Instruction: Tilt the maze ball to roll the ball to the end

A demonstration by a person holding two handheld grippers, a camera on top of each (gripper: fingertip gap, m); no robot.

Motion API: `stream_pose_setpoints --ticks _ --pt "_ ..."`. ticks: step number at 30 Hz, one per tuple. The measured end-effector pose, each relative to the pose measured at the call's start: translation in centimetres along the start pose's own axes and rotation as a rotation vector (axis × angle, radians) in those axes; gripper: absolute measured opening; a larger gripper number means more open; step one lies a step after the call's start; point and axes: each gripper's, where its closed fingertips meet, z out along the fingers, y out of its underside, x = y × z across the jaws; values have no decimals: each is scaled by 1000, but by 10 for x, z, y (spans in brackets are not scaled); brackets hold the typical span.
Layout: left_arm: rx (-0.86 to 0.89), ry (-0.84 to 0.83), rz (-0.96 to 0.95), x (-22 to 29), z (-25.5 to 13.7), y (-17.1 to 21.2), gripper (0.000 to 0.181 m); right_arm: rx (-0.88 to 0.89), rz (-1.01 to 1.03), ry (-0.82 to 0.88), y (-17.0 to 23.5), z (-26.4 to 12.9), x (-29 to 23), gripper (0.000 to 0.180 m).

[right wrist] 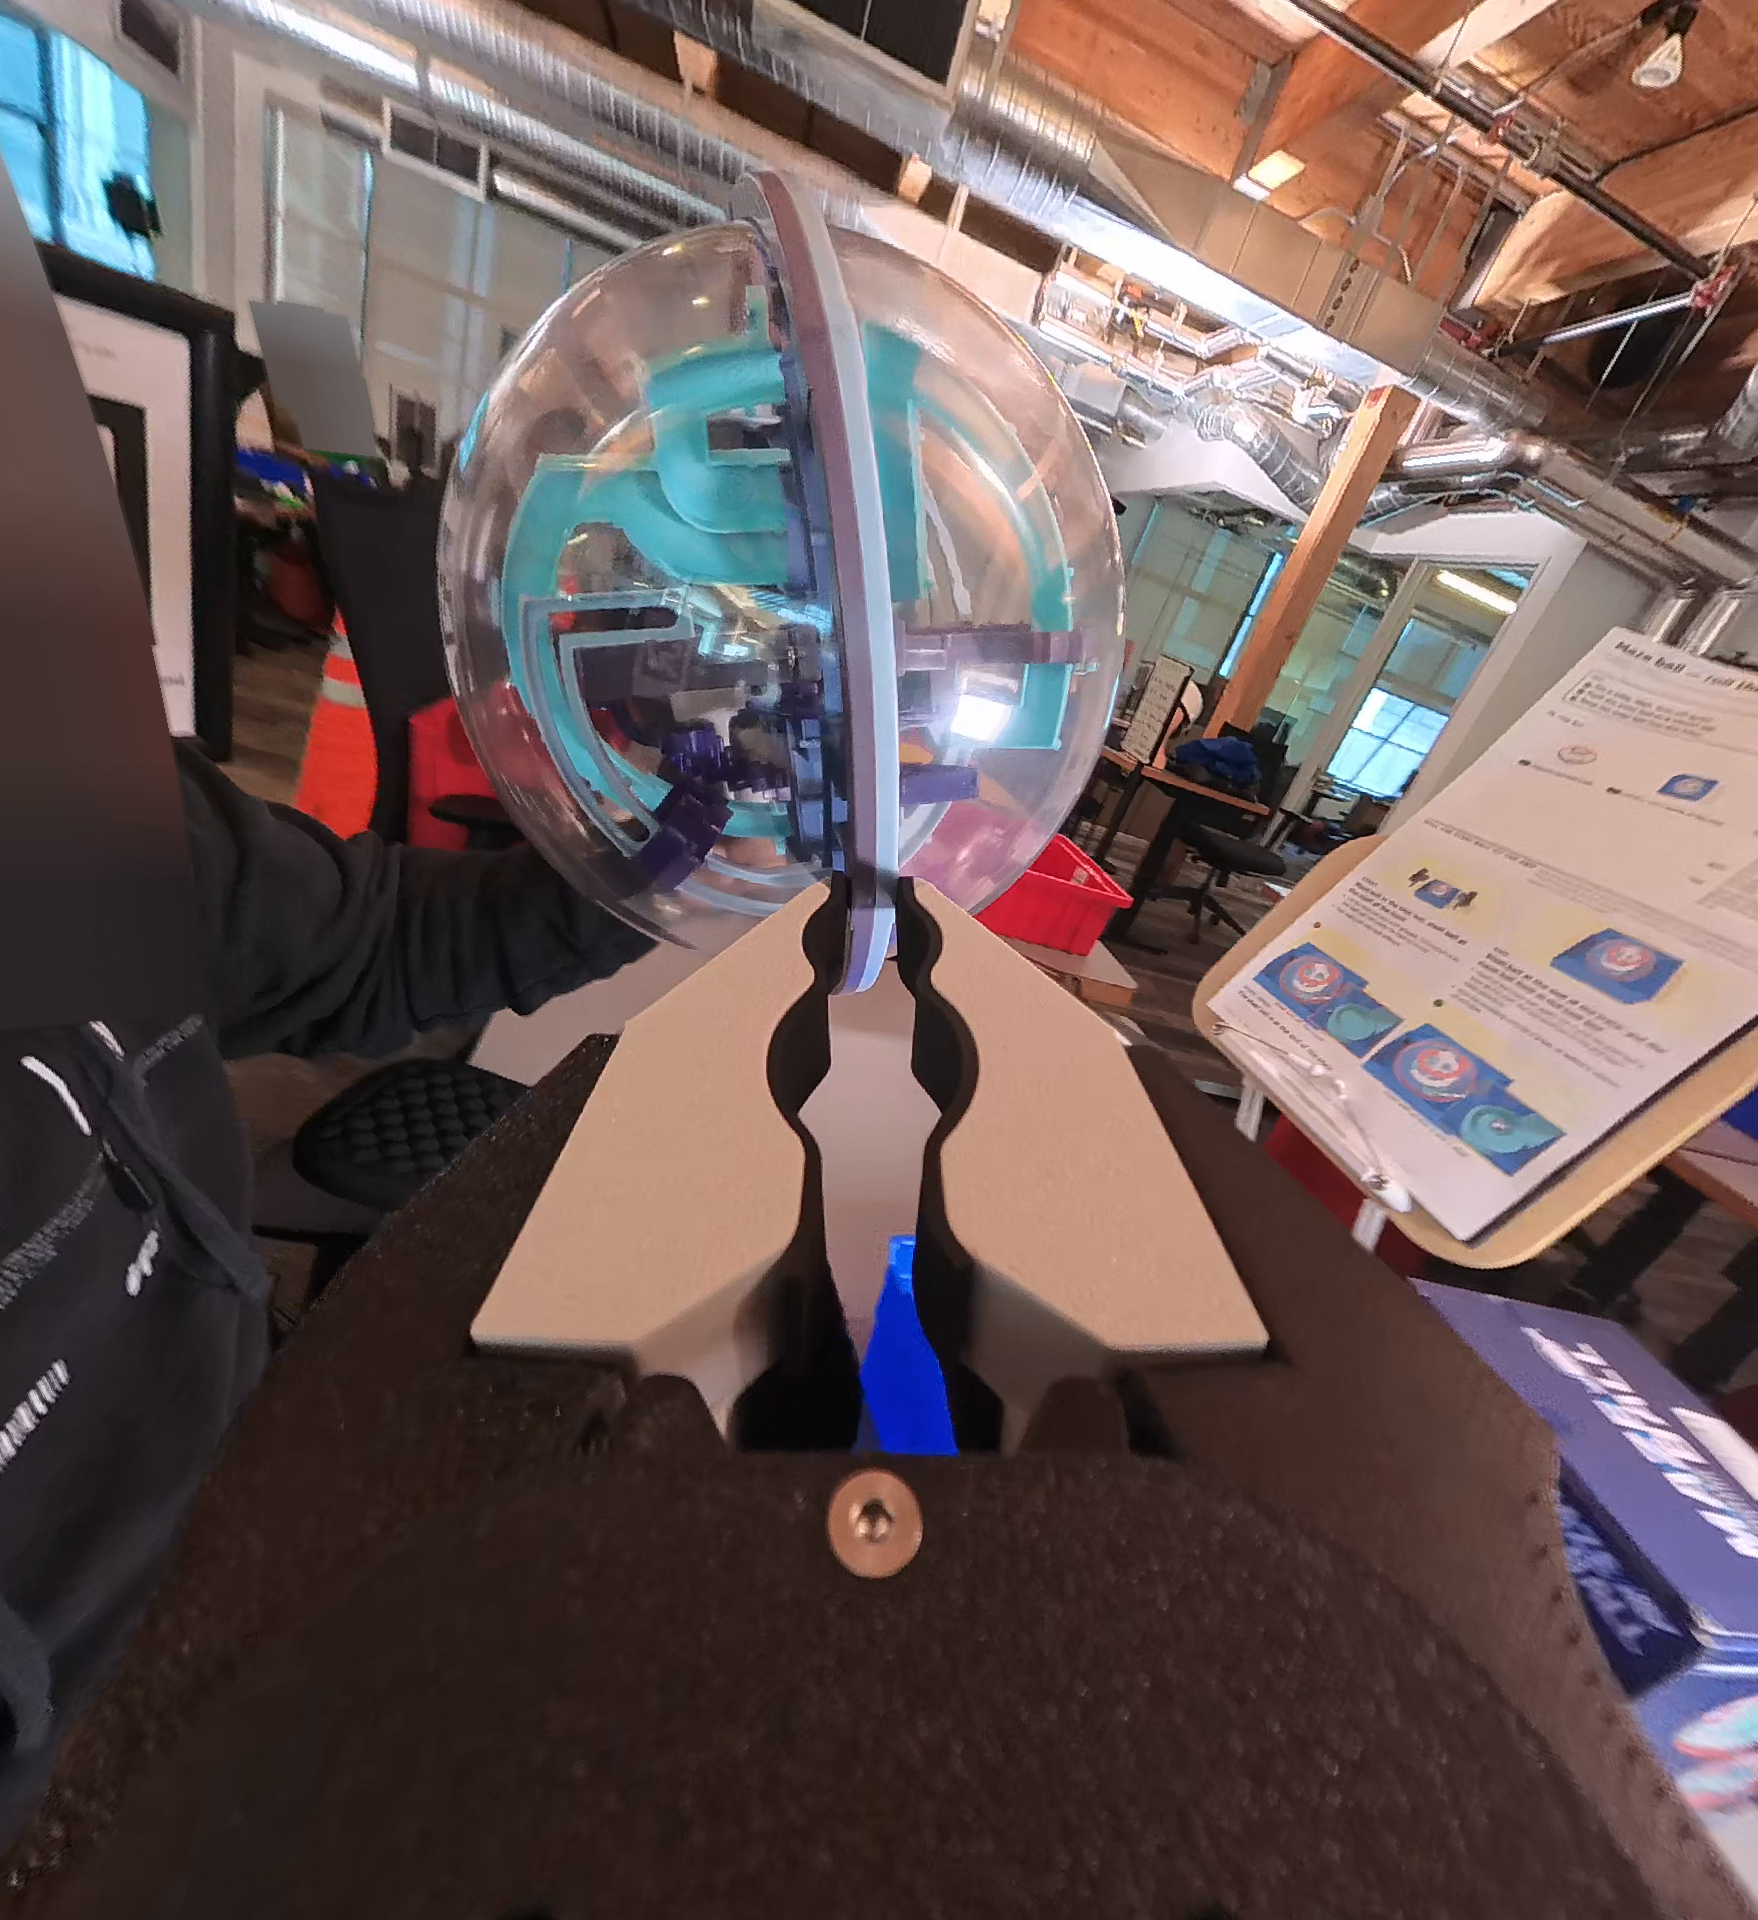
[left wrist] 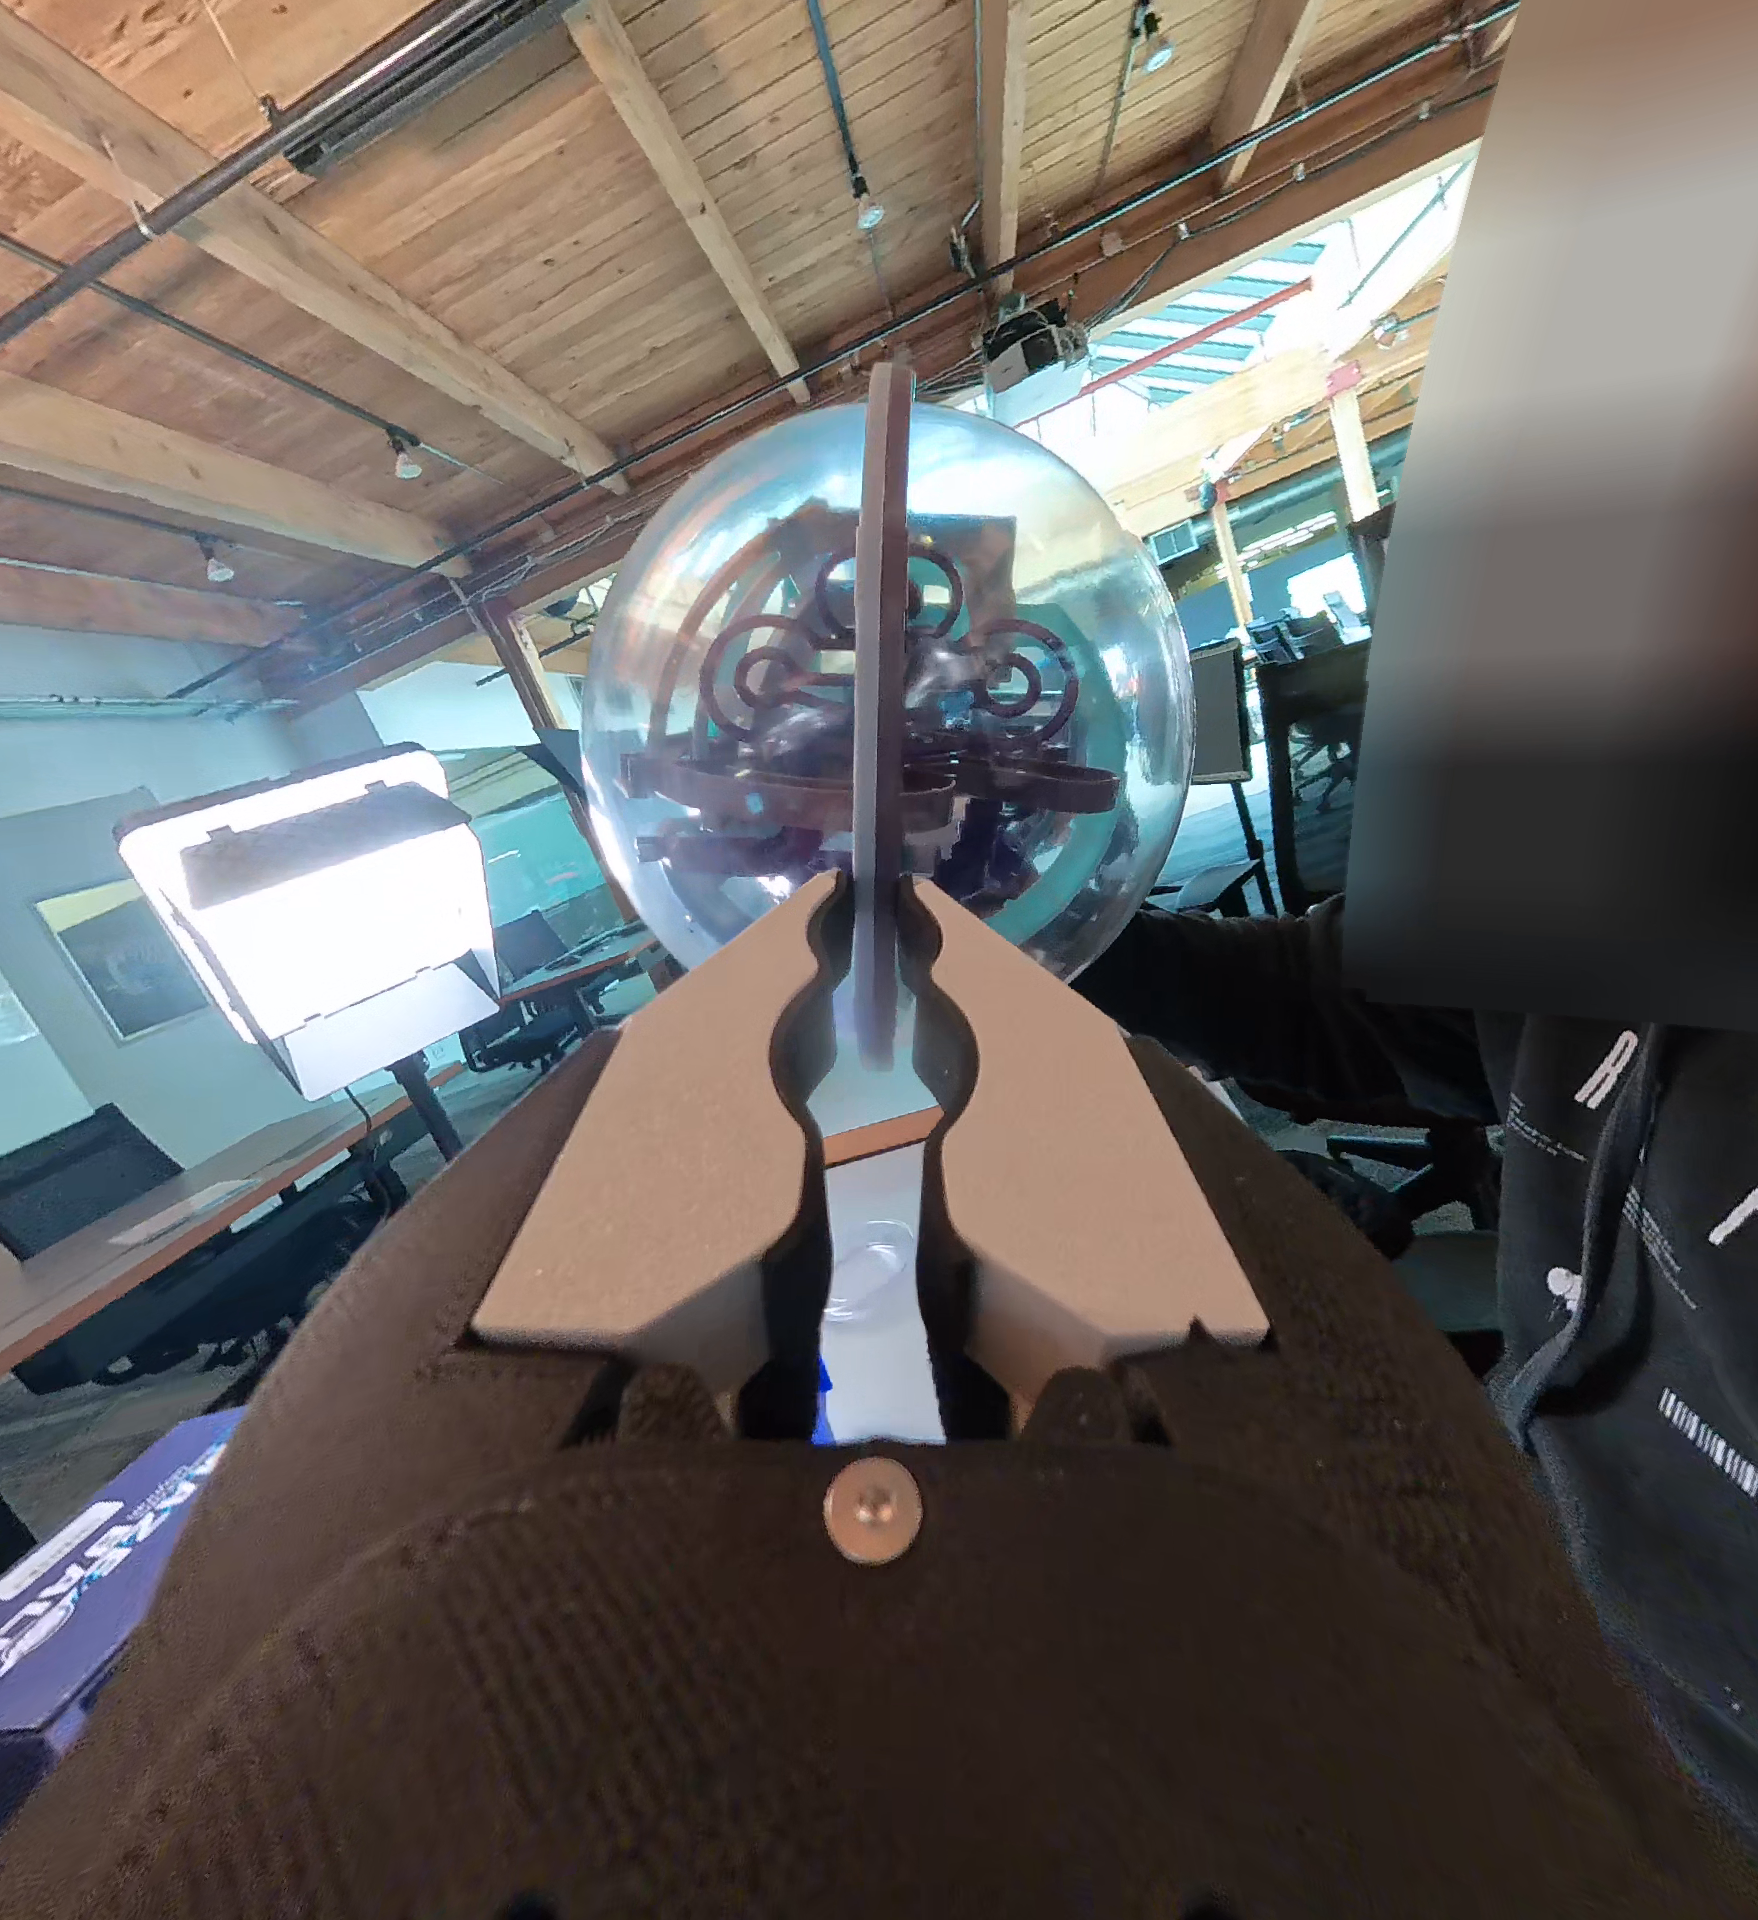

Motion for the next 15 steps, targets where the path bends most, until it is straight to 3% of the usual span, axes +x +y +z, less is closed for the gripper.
stream_pose_setpoints --ticks 15 --pt "-28 -22 -25 3 -8 3 7 39 73 -24 15 6 -4 7"
